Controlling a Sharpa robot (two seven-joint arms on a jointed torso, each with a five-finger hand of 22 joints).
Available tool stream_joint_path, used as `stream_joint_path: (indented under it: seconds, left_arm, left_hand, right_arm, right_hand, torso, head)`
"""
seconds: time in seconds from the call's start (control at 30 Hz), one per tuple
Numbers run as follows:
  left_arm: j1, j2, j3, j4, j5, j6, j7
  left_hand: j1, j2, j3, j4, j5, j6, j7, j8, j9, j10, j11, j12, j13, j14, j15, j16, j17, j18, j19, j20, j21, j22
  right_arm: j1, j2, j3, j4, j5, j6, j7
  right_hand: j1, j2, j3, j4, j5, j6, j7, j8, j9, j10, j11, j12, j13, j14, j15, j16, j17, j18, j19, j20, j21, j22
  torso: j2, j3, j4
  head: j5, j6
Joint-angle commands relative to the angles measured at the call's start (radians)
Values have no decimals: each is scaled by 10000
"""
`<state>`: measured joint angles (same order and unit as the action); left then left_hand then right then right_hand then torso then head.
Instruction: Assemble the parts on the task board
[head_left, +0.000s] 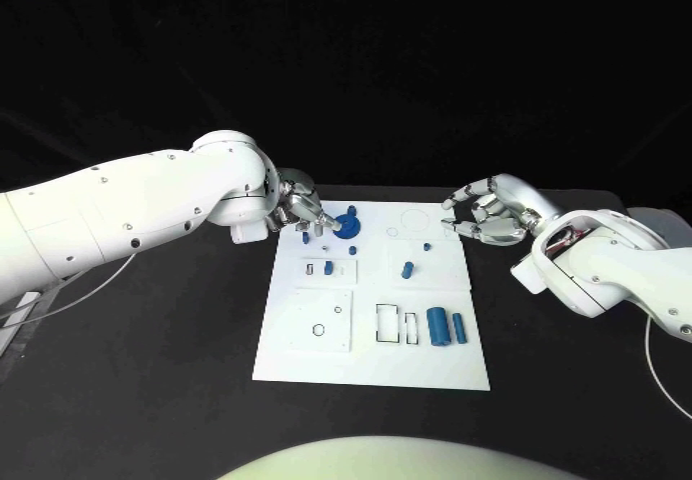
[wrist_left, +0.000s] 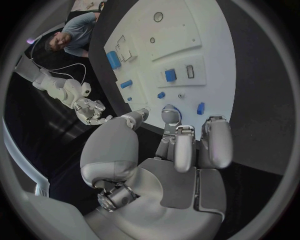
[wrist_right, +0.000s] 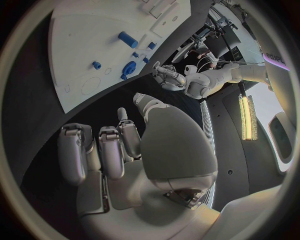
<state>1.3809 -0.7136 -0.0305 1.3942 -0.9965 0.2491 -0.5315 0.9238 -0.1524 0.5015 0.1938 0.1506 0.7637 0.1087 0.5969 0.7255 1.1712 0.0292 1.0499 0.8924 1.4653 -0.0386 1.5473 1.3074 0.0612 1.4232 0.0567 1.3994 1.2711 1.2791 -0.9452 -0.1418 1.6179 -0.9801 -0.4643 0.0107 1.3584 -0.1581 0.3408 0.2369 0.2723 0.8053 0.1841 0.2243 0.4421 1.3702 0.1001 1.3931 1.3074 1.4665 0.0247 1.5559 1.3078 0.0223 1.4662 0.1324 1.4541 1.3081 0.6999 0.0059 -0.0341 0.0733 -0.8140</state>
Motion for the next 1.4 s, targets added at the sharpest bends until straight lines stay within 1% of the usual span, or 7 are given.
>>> stream_joint_path:
  seconds: [0.03, 0.23, 0.33, 0.43, 0.67, 0.93, 1.4]
  left_arm:
    - [60, -19, 52, -164, -164, -670, 297]
    - [113, 200, 89, -838, -833, -508, 360]
    - [119, 394, 70, -1233, -1060, -344, 365]
    - [118, 594, 2, -1619, -1210, -2, 336]
    - [86, 926, -210, -2214, -1333, 633, 263]
    - [37, 1149, -295, -2670, -1456, 1013, 209]
    - [15, 1308, -361, -2992, -1460, 1741, 111]
  left_hand:
    - [263, -55, -208, 144, 28, -189, 63, -179, -168, -144, 74, -107, -200, 899, 79, -36, 2172, 77, -21, 73, -61, -65]
    - [534, -87, -415, 344, 33, -320, 92, -288, -315, -95, 100, -26, -201, 959, 102, 65, 2341, 45, 66, 107, 20, 81]
    - [628, -88, -500, 441, 32, -287, 93, -275, -350, -69, 102, 12, -197, 979, 108, 99, 2398, 29, 110, 111, 66, 158]
    - [699, -103, -579, 520, 26, -248, 82, -251, -373, -50, 96, 45, -190, 993, 106, 124, 2441, 21, 132, 111, 91, 197]
    - [821, -156, -911, 858, 1, -145, 48, -171, -442, -64, 71, 80, -247, 996, 88, 132, 2453, 18, 142, 106, 104, 222]
    - [896, -116, -1004, 930, 22, -64, 28, -97, -445, -6, 54, 169, -173, 1013, 75, 161, 2503, 8, 163, 99, 131, 269]
    - [990, 78, -1078, 949, 76, 29, 13, -9, -458, 29, 40, 233, -156, 1025, 63, 182, 2540, -1, 179, 98, 156, 310]
  right_arm:
    - [-17, 17, -2, -14, -65, 136, 74]
    - [-25, 21, -3, -19, -63, 128, 71]
    - [-27, 29, -3, -18, -62, 125, 74]
    - [-28, 34, -3, -15, -62, 123, 76]
    - [-28, 43, -3, -11, -63, 107, 86]
    - [-30, 53, -3, -11, -63, 99, 92]
    - [-31, 67, -3, -7, -64, 97, 96]
  right_hand:
    - [-86, -49, 23, 50, -52, -35, -10, 68, -9, -12, -28, -34, 619, 920, -40, -45, 2174, 104, 365, -96, -58, 1679]
    - [-86, -49, 23, 50, -52, -35, -10, 68, -9, -12, -28, -34, 619, 920, -40, -45, 2174, 104, 365, -96, -58, 1679]
    - [-86, -49, 23, 50, -52, -35, -10, 68, -9, -12, -28, -34, 619, 920, -40, -45, 2174, 104, 365, -96, -58, 1679]
    - [-86, -49, 23, 50, -52, -35, -10, 68, -9, -12, -28, -34, 619, 920, -40, -45, 2174, 104, 365, -96, -58, 1679]
    - [-86, -49, 23, 50, -52, -35, -10, 68, -9, -12, -28, -34, 619, 920, -40, -45, 2174, 104, 365, -96, -58, 1679]
    - [-82, -44, 32, 50, -54, -40, -10, 75, -12, -19, -29, -40, 611, 921, -41, -43, 2179, 105, 363, -96, -64, 1676]
    - [-82, -44, 32, 50, -54, -40, -10, 75, -12, -19, -29, -40, 611, 921, -41, -43, 2179, 105, 363, -96, -64, 1676]
  torso:
    - [16, -4, -3]
    - [20, 3, 5]
    - [35, -10, 3]
    - [37, -24, -9]
    - [31, -10, -18]
    - [22, -5, -7]
    - [16, -6, -3]
  head:
    - [-2, 130]
    - [25, 168]
    - [36, 190]
    - [60, 182]
    - [114, 149]
    - [136, 111]
    - [166, 84]
